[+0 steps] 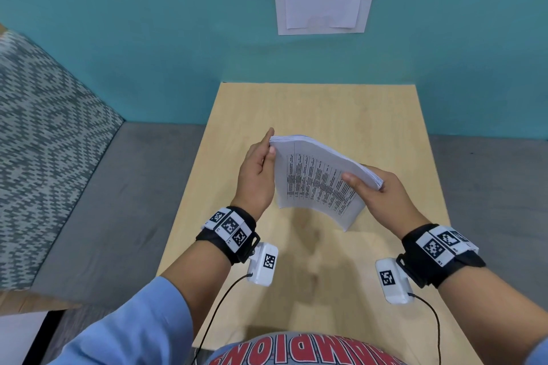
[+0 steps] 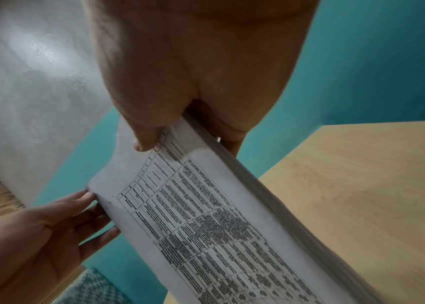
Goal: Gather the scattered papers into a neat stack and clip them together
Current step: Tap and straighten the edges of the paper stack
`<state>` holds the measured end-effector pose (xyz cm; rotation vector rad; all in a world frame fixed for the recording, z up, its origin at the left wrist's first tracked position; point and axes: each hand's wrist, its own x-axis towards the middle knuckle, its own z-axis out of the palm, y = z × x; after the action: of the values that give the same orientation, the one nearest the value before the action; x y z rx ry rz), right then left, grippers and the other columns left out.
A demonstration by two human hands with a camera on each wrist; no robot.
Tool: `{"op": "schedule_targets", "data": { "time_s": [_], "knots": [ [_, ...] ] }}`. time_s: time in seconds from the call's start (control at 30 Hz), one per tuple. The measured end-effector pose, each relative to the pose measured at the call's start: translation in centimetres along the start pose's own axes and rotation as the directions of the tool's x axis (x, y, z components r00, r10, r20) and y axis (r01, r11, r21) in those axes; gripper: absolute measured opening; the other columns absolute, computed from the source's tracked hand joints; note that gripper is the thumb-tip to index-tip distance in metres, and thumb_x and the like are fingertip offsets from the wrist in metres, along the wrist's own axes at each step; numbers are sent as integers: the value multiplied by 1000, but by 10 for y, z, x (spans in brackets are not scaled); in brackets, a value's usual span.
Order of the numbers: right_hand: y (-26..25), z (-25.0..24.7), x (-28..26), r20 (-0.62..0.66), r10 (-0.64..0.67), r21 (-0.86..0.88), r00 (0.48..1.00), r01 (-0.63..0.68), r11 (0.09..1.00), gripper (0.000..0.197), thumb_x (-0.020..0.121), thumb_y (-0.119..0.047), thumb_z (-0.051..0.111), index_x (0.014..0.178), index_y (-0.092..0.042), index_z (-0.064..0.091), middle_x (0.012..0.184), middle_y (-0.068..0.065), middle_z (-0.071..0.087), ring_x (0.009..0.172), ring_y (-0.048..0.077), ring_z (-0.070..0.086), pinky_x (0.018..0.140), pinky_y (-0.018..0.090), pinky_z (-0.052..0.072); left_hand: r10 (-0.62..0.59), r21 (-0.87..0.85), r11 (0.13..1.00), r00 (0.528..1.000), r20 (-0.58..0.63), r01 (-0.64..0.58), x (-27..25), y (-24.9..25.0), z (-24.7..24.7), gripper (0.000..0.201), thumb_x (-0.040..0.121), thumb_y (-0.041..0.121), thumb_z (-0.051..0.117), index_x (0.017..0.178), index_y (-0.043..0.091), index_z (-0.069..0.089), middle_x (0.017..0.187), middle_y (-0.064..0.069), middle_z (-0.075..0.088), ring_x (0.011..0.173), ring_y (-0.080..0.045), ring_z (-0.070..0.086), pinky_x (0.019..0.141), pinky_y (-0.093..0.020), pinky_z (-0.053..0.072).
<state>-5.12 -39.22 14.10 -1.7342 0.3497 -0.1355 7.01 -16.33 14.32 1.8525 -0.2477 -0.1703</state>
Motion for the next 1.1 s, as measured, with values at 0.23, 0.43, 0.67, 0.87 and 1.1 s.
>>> {"op": "schedule_targets", "data": {
  "time_s": [0.23, 0.43, 0.67, 0.87, 1.1],
  "knots": [
    [-5, 1, 0, 6, -15, -12, 1000, 15, 1000, 12, 101, -31, 67, 96, -35, 77, 86, -18, 77, 81, 2, 69, 77, 19, 52, 11, -44, 999, 1000, -22, -12, 2, 2, -13, 26, 110, 23, 52, 123, 21, 74, 127, 1, 73, 125, -16, 65, 114, -42, 49],
    [-15, 11, 0, 24, 8, 62, 1000, -10, 998, 13, 101, -27, 66, 102, -27, 79, 95, -4, 83, 86, 8, 75, 80, 22, 58, 24, -90, 996, 1000, 20, -22, 0, 4, -23, 16, 109, 19, 57, 111, 9, 70, 104, 5, 75, 96, -8, 68, 89, -25, 55],
    [-15, 19, -1, 135, 120, 138, 984, -139, 981, 15, 101, -23, 66, 108, -21, 80, 102, 4, 84, 92, 18, 80, 81, 27, 63, -40, -97, 995, 999, 4, 40, 9, 3, -44, 15, 104, 12, 66, 112, 10, 79, 102, 3, 80, 91, -2, 72, 86, -16, 57],
    [-2, 40, 10, 249, 173, 169, 953, -219, 961, 20, 102, -21, 65, 116, -17, 78, 109, 3, 83, 99, 18, 80, 85, 25, 62, -124, -78, 990, 992, -32, 121, 6, -14, -71, 14, 98, 11, 74, 106, 16, 84, 101, 6, 84, 92, -6, 75, 94, -33, 62],
    [42, 43, 65, 411, 353, 185, 841, -456, 871, 74, 70, -68, 81, 121, -15, 74, 116, 11, 80, 105, 27, 78, 92, 41, 63, -178, -14, 984, 979, -96, 177, 9, -26, -105, 11, 95, 9, 77, 102, 13, 85, 99, 3, 85, 91, -6, 77, 91, -30, 61]
  ]
}}
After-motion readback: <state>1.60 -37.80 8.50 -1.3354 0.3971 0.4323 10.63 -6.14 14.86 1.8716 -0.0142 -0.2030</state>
